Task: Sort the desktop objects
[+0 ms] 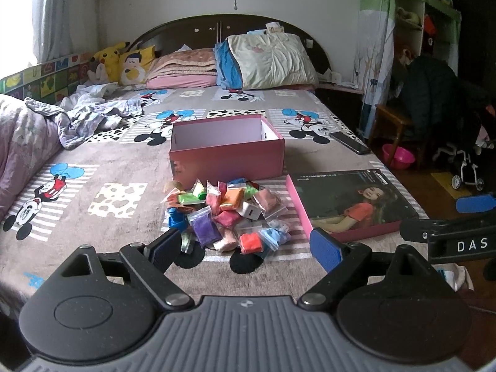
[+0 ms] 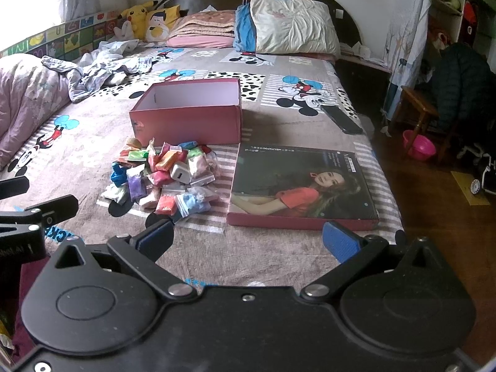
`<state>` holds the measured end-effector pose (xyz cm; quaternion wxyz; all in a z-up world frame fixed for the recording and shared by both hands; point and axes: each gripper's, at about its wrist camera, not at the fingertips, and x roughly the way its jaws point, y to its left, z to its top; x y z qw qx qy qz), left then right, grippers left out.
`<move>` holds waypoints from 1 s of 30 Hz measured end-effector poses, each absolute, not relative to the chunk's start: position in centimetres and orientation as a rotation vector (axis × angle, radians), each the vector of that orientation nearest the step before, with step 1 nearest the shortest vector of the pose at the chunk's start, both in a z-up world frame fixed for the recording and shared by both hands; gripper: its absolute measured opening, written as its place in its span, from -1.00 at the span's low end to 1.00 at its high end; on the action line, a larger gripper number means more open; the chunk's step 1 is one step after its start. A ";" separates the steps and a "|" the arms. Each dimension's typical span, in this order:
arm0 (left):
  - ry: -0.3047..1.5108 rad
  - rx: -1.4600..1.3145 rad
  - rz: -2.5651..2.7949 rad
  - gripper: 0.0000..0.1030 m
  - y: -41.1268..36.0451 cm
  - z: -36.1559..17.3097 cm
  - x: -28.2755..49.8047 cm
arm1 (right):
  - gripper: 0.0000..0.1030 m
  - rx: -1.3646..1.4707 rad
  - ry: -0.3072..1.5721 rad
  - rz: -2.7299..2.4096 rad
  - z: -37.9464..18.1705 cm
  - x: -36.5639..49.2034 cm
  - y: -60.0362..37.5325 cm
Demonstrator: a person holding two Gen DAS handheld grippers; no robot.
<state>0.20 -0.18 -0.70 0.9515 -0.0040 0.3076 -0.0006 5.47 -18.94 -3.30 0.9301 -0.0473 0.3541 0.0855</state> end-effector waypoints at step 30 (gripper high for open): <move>0.628 -0.006 -0.005 0.74 -0.9 -0.7 0.2 | 0.99 -0.103 0.731 0.171 -3.5 5.3 -18.8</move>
